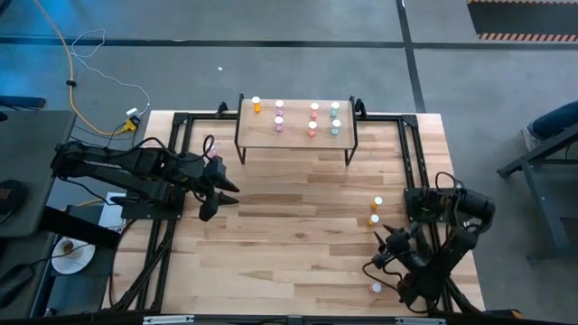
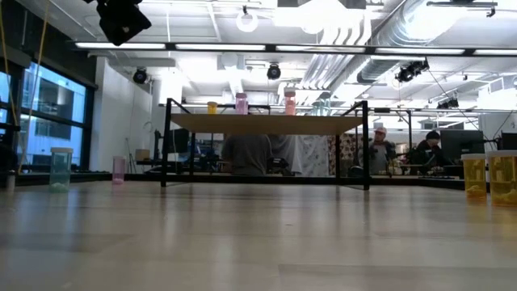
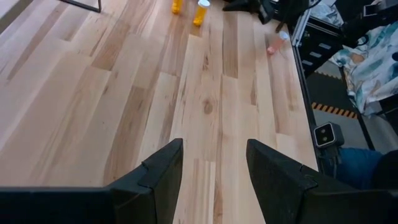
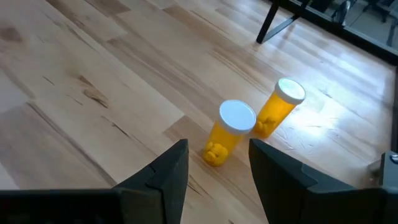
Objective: Pick and place medicine bottles onto shelf by color
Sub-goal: Put the bottom orange pill bottle on the shelf aligned with the other orange pill bottle
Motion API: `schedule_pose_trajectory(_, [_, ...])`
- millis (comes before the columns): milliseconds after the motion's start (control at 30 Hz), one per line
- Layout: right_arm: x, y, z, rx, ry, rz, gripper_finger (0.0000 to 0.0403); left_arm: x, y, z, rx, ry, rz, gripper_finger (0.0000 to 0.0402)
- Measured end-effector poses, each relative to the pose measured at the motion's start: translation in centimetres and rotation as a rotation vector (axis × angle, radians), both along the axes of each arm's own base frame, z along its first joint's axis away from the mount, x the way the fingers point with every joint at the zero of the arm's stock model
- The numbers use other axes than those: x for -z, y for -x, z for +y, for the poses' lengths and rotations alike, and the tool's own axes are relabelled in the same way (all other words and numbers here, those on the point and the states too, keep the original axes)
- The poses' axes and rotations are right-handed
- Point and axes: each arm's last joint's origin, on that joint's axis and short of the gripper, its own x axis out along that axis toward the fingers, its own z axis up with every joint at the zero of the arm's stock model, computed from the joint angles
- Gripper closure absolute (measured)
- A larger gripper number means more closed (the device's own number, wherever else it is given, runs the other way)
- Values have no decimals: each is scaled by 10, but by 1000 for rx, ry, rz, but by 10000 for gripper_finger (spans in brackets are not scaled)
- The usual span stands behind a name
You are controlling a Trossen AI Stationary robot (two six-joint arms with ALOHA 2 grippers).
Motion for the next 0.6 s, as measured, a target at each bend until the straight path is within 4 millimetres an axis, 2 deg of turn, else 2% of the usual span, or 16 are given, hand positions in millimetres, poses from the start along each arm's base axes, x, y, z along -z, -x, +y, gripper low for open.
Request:
schedule_pose_trajectory(300, [10, -7, 0, 37, -11, -17, 242, 0, 0, 0, 16, -28, -1, 234])
schedule_pose_trajectory(600, [18, -15, -14, 98, -18, -22, 242, 0, 0, 0, 24, -46, -1, 234])
